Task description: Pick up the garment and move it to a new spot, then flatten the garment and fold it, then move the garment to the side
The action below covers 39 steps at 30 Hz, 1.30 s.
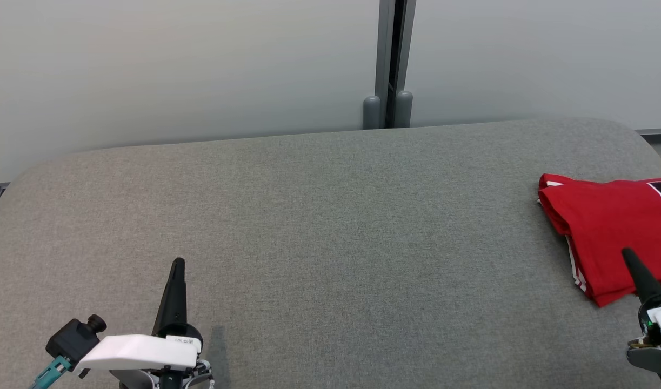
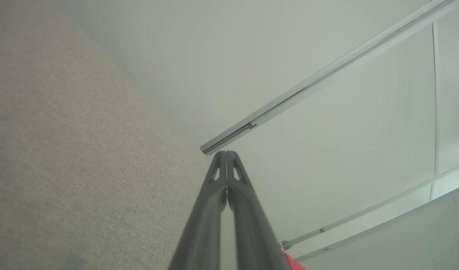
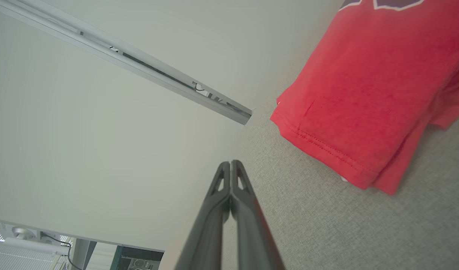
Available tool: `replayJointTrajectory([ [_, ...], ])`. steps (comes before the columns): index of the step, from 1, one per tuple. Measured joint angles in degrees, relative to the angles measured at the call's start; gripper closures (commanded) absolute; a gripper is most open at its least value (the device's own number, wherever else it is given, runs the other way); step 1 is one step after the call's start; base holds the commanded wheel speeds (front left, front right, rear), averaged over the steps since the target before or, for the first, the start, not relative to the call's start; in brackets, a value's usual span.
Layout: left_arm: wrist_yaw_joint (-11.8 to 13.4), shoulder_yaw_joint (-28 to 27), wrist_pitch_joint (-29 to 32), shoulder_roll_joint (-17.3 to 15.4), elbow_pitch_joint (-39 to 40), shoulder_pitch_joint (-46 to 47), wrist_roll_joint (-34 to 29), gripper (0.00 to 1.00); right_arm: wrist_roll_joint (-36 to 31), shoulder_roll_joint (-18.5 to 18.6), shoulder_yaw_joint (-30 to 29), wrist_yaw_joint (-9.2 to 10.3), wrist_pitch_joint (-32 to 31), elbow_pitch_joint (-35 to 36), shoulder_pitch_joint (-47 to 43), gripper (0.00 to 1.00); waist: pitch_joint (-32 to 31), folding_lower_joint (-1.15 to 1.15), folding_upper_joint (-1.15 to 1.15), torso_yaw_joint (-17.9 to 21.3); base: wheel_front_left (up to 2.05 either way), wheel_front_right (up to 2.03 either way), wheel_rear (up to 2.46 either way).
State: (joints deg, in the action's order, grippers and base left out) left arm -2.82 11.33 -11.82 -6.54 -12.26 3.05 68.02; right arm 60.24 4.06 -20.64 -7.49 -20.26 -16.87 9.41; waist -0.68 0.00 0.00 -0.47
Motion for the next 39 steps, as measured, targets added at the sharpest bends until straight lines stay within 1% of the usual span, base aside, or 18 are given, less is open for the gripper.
replayJointTrajectory([
  [18,-1.7,0.9,-1.2,1.4,-1.3,2.1,9.8,1.0,9.6,0.6,-3.0,0.01,-3.2,-3.2,2.8,1.0,0.3,0.0,0.0,0.1,0.0,0.0,0.0],
  [39,-3.2,1.8,-2.2,2.5,-2.4,4.2,18.4,1.0,18.5,1.3,-5.4,0.0,-6.0,-6.1,5.2,1.0,0.6,0.0,0.0,0.3,0.0,0.0,0.0],
])
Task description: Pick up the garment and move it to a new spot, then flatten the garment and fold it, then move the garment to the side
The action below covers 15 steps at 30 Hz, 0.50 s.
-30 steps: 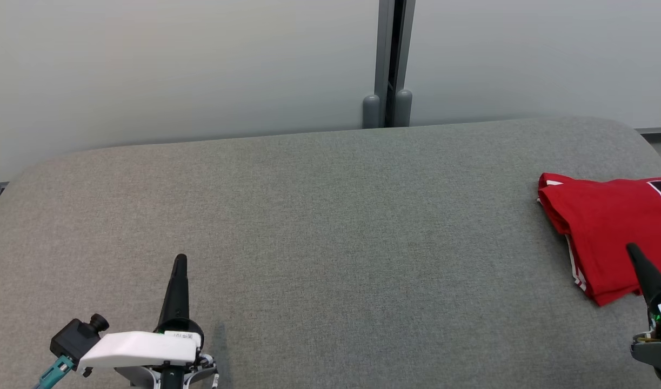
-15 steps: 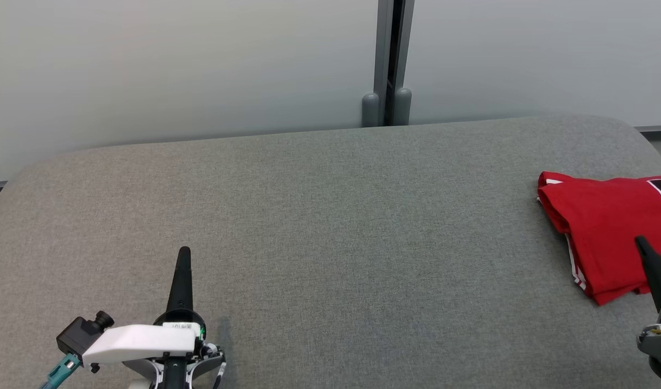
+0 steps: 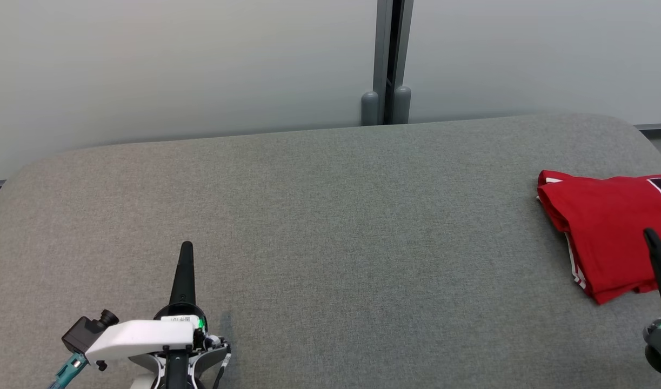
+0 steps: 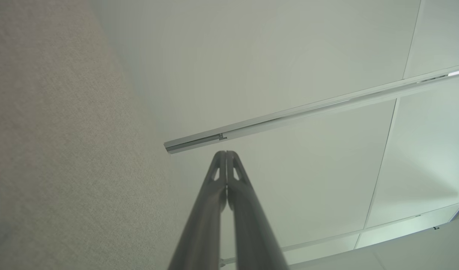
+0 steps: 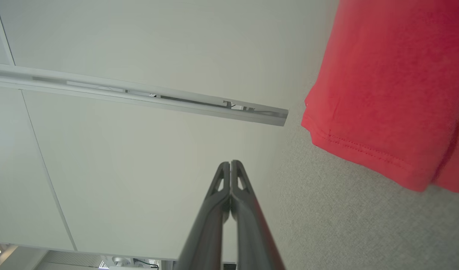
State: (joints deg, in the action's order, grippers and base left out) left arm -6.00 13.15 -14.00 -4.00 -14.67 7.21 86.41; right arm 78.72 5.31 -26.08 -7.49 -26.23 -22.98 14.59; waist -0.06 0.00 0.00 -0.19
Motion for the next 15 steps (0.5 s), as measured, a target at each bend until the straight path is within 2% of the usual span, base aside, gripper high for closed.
replayJointTrajectory([
  [15,-0.9,0.6,-0.7,0.9,-0.7,1.2,5.7,1.0,5.7,0.4,-1.6,0.01,-1.8,-1.9,1.4,1.0,0.2,0.0,0.0,0.1,0.0,0.0,0.0],
])
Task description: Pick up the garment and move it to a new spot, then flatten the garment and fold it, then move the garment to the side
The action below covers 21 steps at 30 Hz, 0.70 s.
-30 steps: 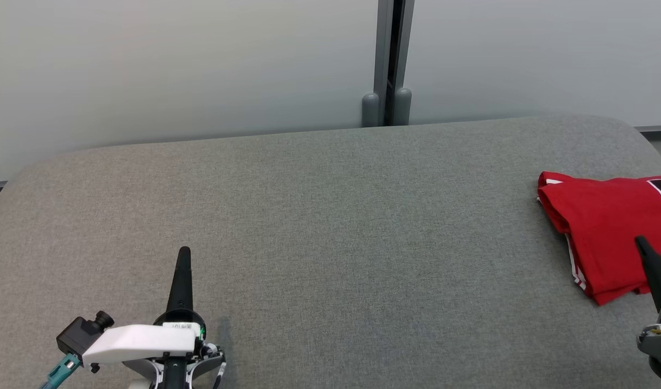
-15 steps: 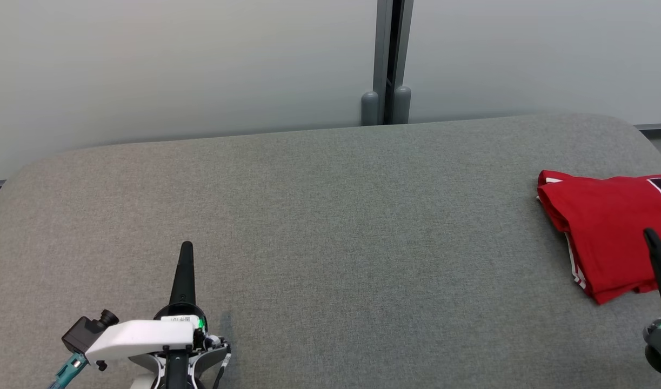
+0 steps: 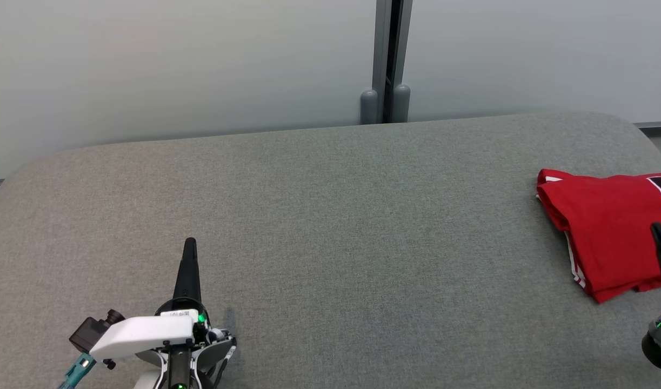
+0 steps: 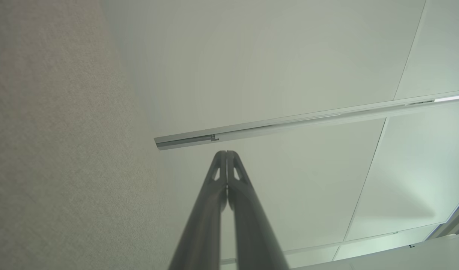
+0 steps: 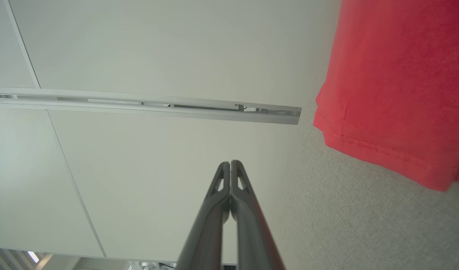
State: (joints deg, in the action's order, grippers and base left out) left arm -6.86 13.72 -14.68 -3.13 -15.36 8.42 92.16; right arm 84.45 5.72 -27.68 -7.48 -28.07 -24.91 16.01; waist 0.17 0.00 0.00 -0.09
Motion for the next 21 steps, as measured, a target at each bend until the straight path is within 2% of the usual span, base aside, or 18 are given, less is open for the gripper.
replayJointTrajectory([
  [9,-0.6,0.3,-0.3,0.4,-0.4,0.5,3.1,1.0,3.1,0.3,-0.9,0.0,-0.8,-1.0,1.1,1.0,0.1,0.0,0.0,0.1,0.0,0.0,0.0],
  [21,-0.6,0.3,-0.3,0.4,-0.4,0.5,3.2,1.0,3.4,0.4,-0.7,0.0,-0.8,-1.0,1.1,1.0,0.1,0.0,0.0,0.1,0.0,0.0,0.0],
])
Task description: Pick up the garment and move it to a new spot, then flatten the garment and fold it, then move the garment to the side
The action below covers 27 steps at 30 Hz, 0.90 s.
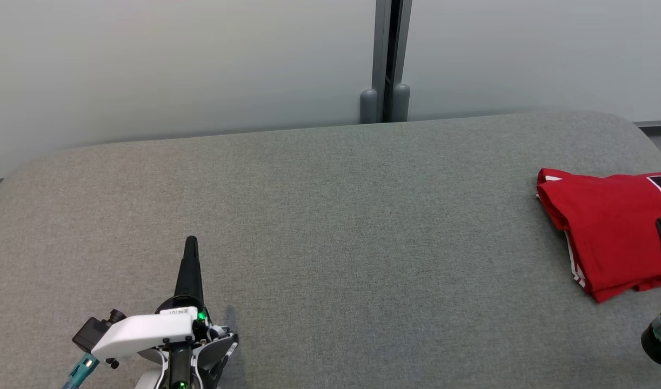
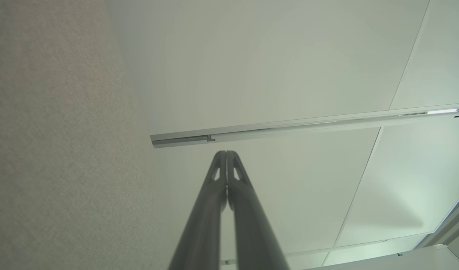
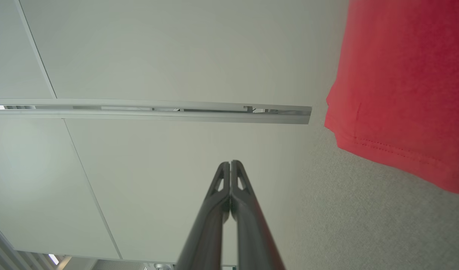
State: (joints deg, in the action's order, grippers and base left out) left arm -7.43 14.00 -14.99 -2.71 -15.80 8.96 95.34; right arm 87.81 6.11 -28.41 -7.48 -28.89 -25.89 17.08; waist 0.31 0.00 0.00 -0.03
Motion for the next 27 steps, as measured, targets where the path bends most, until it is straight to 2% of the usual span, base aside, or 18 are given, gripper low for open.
replayJointTrajectory([
  [27,0.0,0.0,0.0,0.0,0.0,0.0,0.0,1.0,0.4,0.2,0.5,-0.01,0.2,0.0,0.0,1.0,0.0,0.0,0.0,0.0,0.0,0.0,0.0],
])
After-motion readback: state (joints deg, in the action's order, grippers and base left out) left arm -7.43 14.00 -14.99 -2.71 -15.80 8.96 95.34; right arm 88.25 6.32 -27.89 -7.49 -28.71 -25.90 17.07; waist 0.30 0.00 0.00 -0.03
